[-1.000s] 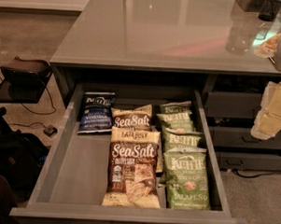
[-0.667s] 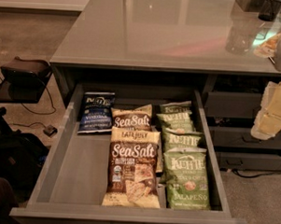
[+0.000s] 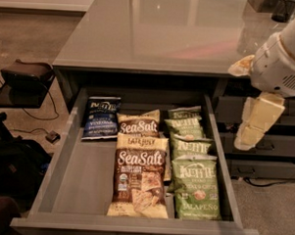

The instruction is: Pick blue chip bag from top drawer and place on counter

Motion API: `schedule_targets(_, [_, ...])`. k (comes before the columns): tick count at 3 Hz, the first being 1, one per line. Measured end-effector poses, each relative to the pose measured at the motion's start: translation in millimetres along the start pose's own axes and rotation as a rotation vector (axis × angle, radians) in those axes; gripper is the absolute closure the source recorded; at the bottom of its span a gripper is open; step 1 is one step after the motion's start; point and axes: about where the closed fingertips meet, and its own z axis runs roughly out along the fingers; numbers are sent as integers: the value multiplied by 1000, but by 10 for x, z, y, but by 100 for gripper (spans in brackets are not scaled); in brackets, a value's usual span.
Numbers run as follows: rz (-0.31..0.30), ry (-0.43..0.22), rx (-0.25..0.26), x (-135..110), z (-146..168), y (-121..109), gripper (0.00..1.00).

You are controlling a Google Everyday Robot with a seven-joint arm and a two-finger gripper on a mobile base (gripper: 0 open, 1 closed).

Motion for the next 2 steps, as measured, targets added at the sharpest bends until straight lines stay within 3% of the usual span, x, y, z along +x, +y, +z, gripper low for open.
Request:
schedule_targets(1, [-24,-128,-24,-167,412,-140,0])
schedule_targets(2, [-32,-213,19,-389,753,-411,0])
